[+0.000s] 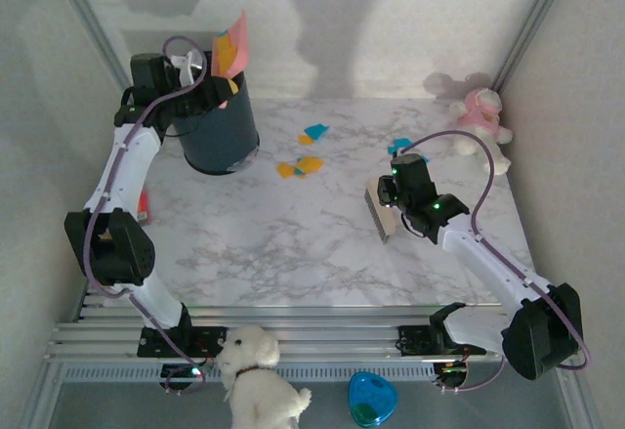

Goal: Sweep away the paper scraps from the table

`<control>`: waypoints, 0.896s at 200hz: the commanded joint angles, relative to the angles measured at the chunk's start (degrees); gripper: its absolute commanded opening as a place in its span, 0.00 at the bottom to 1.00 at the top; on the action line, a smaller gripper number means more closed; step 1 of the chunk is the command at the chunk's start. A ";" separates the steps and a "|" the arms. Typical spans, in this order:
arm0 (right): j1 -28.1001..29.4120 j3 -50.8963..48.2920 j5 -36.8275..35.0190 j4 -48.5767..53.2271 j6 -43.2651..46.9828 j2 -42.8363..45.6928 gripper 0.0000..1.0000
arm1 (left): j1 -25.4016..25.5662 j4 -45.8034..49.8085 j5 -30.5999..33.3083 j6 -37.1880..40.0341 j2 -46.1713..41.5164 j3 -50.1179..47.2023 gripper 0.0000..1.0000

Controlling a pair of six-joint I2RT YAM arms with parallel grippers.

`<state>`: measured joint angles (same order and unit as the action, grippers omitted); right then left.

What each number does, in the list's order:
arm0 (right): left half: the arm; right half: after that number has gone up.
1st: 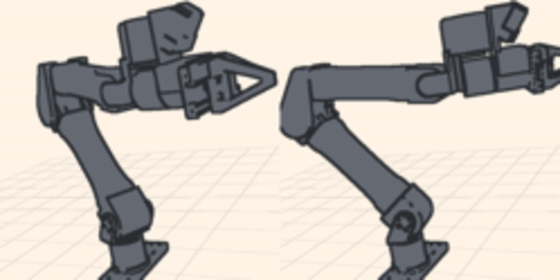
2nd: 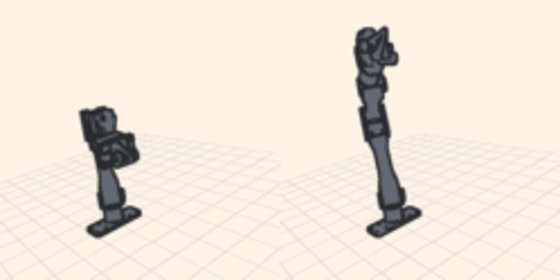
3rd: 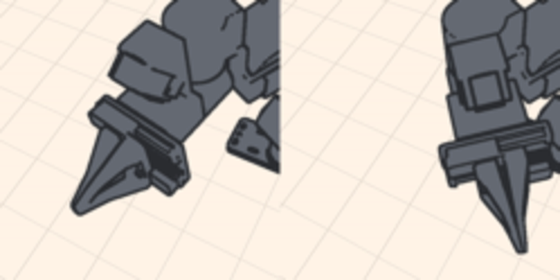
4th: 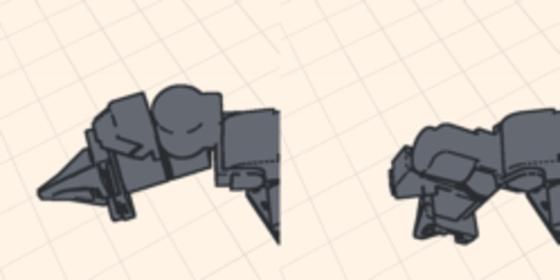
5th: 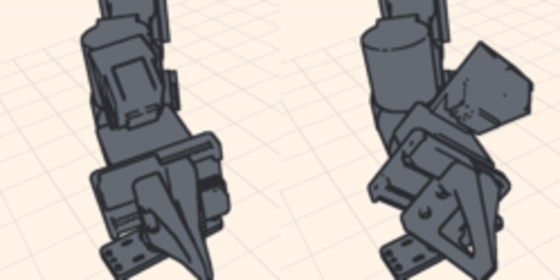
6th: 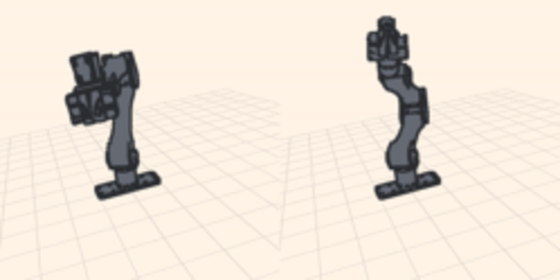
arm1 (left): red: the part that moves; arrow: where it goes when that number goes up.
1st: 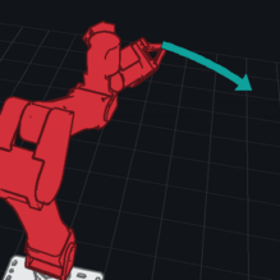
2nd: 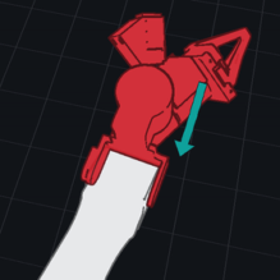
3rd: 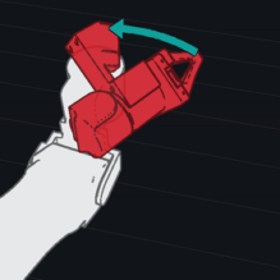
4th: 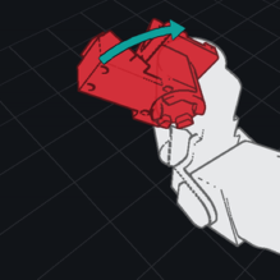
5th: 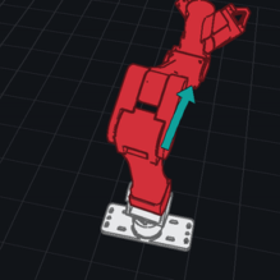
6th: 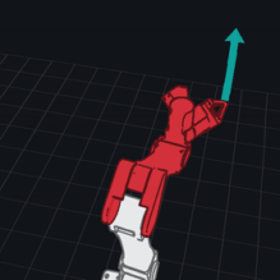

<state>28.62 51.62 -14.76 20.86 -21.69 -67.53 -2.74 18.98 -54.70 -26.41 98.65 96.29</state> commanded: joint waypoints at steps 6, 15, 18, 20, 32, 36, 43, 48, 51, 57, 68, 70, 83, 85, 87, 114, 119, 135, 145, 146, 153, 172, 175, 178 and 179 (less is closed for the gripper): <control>-0.47 1.81 0.55 -0.07 -0.17 -0.58 0.00 | -1.23 -4.84 -4.83 -7.74 2.60 2.75 0.00; -0.42 1.93 0.78 -0.12 -0.21 -0.71 0.00 | -1.45 -5.43 -5.15 -9.43 3.31 3.02 0.00; -0.42 1.91 0.83 -0.11 -0.25 -0.75 0.00 | -1.55 -5.49 -5.16 -9.95 3.56 3.07 0.00; -0.48 1.91 0.89 -0.07 -0.27 -0.76 0.00 | -1.56 -5.57 -5.20 -10.27 3.61 3.10 0.00; -0.47 2.03 0.96 -0.10 -0.23 -0.80 0.00 | -1.81 -6.50 -5.40 -11.70 4.13 3.12 0.00; -0.42 2.00 0.91 -0.09 -0.20 -0.74 0.00 | -1.83 -6.64 -5.35 -11.95 4.22 3.11 0.00; -0.49 2.00 0.90 0.00 -0.19 -0.70 0.00 | -1.83 -6.85 -5.42 -12.29 4.27 3.05 0.00; -0.44 1.92 0.93 -0.01 -0.24 -0.75 0.00 | -1.83 -7.17 -5.48 -12.54 4.19 3.03 0.00; -0.48 1.91 0.88 -0.03 -0.23 -0.75 0.00 | -1.83 -7.48 -5.61 -12.83 4.19 2.92 0.00; -0.48 1.84 0.87 -0.03 -0.27 -0.75 0.00 | -1.83 -8.09 -5.78 -13.39 4.18 2.70 0.00; -0.44 1.75 0.94 -0.09 -0.27 -0.80 0.00 | -1.90 -8.77 -6.01 -14.34 4.25 2.59 0.00; -0.44 1.76 0.92 -0.07 -0.28 -0.79 0.00 | -1.91 -8.96 -6.07 -14.58 4.31 2.59 0.00; -0.43 1.82 0.96 -0.11 -0.24 -1.01 0.00 | -1.92 -10.35 -7.04 -16.53 4.68 2.42 0.00; -0.44 1.82 0.98 -0.01 -0.27 -0.98 0.00 | -1.92 -10.50 -7.12 -16.80 4.77 2.35 0.00; -0.46 1.84 0.97 -0.03 -0.28 -1.04 0.00 | -1.92 -10.75 -7.23 -17.22 4.79 2.28 0.00; -0.48 1.91 1.06 -0.03 -0.35 -1.21 0.00 | -1.99 -13.30 -8.23 -20.69 5.33 1.52 0.00; -0.47 1.91 1.14 -0.10 -0.36 -1.27 0.00 | -1.99 -14.05 -8.23 -21.26 5.25 1.18 0.00; -0.43 1.91 1.19 -0.05 -0.29 -1.50 0.00 | -2.01 -16.85 -8.73 -23.82 4.98 0.08 0.00; -0.45 1.93 1.23 -0.06 -0.29 -1.60 0.00 | -2.00 -19.23 -9.10 -26.10 4.76 -0.90 0.00; -0.47 1.92 1.23 -0.05 -0.28 -1.58 0.00 | -2.00 -19.64 -9.15 -26.10 4.73 -1.00 0.00; -0.44 1.93 1.22 -0.05 -0.37 -1.65 0.00 | -2.00 -21.72 -9.25 -27.89 4.48 -1.74 0.00; -0.47 1.93 1.36 -0.12 -0.35 -1.75 0.00 | -2.00 -25.89 -9.26 -32.57 4.03 -3.35 0.00; -0.43 1.93 1.39 -0.04 -0.31 -1.82 0.00 | -2.00 -26.14 -9.16 -32.97 3.96 -3.53 0.00; -0.44 1.91 1.40 -0.04 -0.35 -1.82 0.00 | -2.00 -26.29 -9.01 -33.40 3.92 -3.61 0.00; -0.43 1.96 1.36 -0.04 -0.31 -1.82 0.00 | -2.00 -26.33 -8.93 -33.55 3.88 -3.63 0.00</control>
<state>28.62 51.64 -13.56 20.88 -21.69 -69.34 -4.25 0.73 -62.06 -53.21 103.46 94.15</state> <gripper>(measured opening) 0.250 0.266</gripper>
